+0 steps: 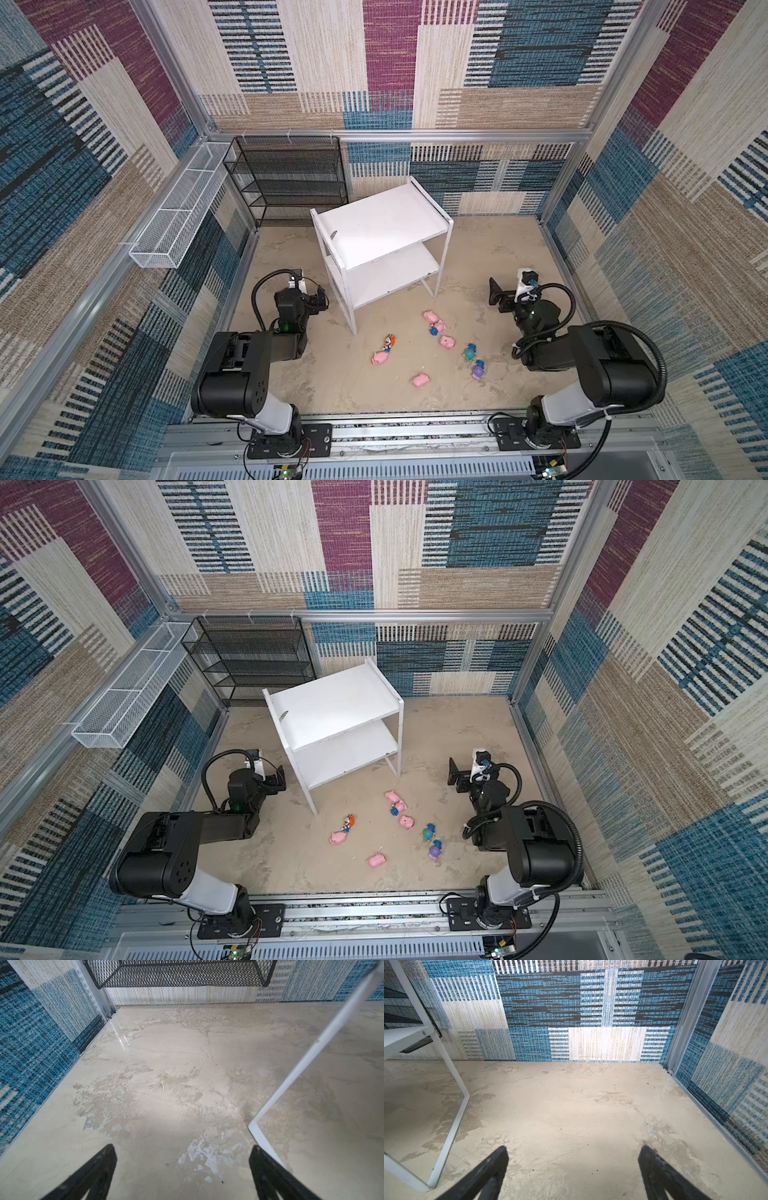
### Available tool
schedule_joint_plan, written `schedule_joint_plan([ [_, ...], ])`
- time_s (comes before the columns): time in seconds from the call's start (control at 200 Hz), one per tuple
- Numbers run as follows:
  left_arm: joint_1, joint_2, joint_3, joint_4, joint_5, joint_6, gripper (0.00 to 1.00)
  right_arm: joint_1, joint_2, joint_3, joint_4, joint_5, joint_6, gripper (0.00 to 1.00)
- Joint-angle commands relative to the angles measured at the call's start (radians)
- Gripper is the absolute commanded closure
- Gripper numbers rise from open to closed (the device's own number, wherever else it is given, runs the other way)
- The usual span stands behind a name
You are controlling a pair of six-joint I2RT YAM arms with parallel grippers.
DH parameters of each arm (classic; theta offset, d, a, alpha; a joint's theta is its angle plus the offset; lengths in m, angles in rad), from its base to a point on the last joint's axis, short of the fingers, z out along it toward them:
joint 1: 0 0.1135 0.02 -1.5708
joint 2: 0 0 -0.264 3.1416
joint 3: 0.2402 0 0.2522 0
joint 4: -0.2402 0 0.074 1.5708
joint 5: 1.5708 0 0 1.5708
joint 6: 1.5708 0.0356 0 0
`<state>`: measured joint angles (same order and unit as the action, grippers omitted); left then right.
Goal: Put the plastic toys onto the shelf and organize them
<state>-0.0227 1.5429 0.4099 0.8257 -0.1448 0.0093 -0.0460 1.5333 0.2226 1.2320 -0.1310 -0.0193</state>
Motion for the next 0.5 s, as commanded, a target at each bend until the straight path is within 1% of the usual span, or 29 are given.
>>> schedule_joint_plan([
  [0.0, 0.003, -0.002, 0.002, 0.021, 0.018, 0.012, 0.00, 0.001, 0.000, 0.006, 0.020, -0.005, -0.005, 0.00],
  [0.496, 0.004, -0.001, 0.003, 0.018, 0.020, 0.012, 0.01, 0.026, -0.001, 0.002, 0.024, 0.031, -0.023, 0.00],
])
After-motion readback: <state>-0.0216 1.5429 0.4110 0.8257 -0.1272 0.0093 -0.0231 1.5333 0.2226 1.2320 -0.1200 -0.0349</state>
